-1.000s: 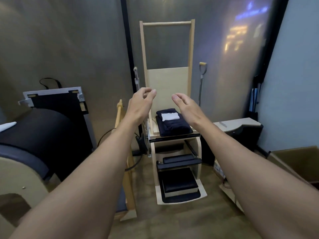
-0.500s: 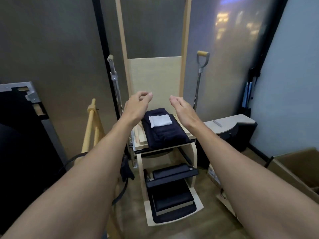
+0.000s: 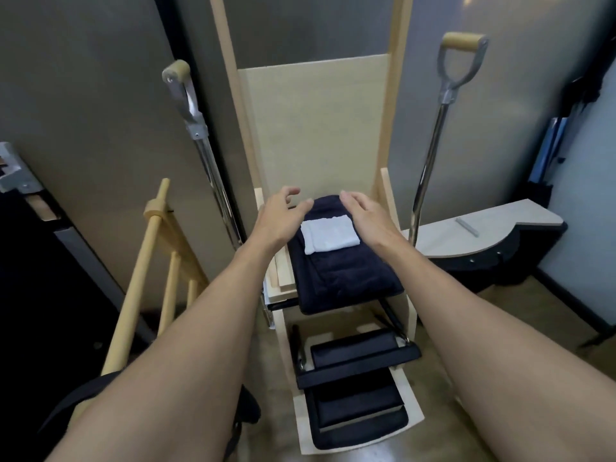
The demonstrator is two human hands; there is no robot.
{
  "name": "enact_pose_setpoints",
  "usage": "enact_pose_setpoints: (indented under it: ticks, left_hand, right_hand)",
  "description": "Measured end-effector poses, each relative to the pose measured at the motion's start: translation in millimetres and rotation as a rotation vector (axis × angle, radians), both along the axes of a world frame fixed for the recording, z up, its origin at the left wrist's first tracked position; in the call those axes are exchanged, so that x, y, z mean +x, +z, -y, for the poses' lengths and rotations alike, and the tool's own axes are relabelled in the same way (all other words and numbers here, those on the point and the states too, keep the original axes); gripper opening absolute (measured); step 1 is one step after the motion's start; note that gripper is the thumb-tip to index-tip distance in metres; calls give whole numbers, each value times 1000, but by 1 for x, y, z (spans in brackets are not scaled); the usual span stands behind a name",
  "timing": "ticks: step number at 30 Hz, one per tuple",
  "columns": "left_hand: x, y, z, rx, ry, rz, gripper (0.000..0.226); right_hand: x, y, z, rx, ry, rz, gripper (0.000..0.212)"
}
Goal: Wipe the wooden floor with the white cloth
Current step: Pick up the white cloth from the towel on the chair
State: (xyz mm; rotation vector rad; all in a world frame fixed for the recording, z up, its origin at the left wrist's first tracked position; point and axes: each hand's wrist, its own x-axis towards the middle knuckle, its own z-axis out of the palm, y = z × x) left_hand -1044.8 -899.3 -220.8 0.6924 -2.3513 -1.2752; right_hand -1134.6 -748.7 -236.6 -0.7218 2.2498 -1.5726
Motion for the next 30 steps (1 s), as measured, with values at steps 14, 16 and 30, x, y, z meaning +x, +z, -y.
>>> enact_pose_setpoints:
  ticks: [14,16,30]
  left_hand:
    - [-165,-176,73,-111,-119,406,56]
    - [-177,-195,76,-217,-156,498,60]
    - [-213,-236,80,-791,-121,555,22]
  right_hand:
    - [-146,-157,79,461,-58,-120,33]
    - [-161,-175,83,612,-43,-157,39]
    - [-213,-224,101,903,48,-683,31]
